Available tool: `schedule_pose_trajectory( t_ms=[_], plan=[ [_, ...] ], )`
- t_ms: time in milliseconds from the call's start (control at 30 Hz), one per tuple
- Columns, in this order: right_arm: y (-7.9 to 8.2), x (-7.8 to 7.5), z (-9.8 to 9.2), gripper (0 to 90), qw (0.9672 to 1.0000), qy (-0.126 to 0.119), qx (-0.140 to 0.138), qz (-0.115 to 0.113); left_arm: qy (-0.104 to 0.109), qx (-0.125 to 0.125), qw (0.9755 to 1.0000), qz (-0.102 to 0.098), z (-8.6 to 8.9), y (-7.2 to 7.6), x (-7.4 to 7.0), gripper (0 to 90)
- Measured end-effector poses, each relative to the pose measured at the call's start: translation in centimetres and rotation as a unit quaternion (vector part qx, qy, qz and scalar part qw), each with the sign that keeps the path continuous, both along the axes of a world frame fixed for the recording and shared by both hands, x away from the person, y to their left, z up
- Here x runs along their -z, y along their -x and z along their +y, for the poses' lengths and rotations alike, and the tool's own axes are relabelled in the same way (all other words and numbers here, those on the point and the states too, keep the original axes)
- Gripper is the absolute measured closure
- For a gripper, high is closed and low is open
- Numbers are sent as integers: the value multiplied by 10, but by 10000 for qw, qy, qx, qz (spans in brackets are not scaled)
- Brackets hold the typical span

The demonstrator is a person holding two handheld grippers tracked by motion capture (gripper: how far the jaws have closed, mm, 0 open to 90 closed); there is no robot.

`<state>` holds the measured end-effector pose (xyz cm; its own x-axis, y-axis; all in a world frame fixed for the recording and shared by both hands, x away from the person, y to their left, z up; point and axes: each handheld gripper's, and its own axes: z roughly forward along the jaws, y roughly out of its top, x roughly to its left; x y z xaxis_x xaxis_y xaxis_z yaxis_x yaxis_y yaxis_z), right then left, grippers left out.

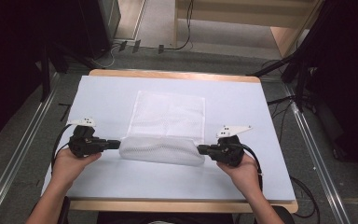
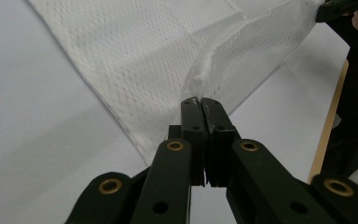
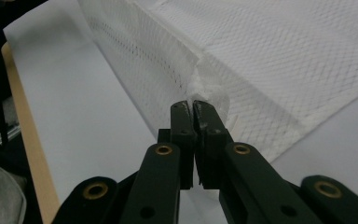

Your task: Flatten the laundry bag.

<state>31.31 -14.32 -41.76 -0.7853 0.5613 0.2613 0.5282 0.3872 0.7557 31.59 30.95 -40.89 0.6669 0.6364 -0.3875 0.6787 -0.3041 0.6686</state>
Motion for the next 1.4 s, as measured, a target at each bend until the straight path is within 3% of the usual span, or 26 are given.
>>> schedule_pose_trajectory(
  t_ms=[533,733,800,867,967,1067,1200,1400],
  plan=[
    [22,0,-5,868,9992,-62,-357,-145,-23,3,10000,92,7,27,2,900],
    [26,-2,-7,758,9987,-107,-433,-245,-87,111,9997,175,8,36,6,897],
    [28,-3,-8,730,9986,-123,-431,-298,40,213,9995,227,10,38,7,831],
    [29,-4,-10,680,9984,-183,-416,-328,146,232,9995,125,12,39,4,662],
    [32,-7,-14,657,9980,-304,-391,-391,279,204,9994,-80,15,40,-3,632],
    [33,-11,-18,664,9976,-379,-321,-484,429,97,9989,-160,20,38,-7,616],
    [31,-14,-23,683,9979,-405,-127,-487,196,-35,9998,-82,20,28,-6,627],
    [20,-7,-22,692,9989,-212,48,-419,-92,-196,9997,115,13,9,-1,624]
  ],
)
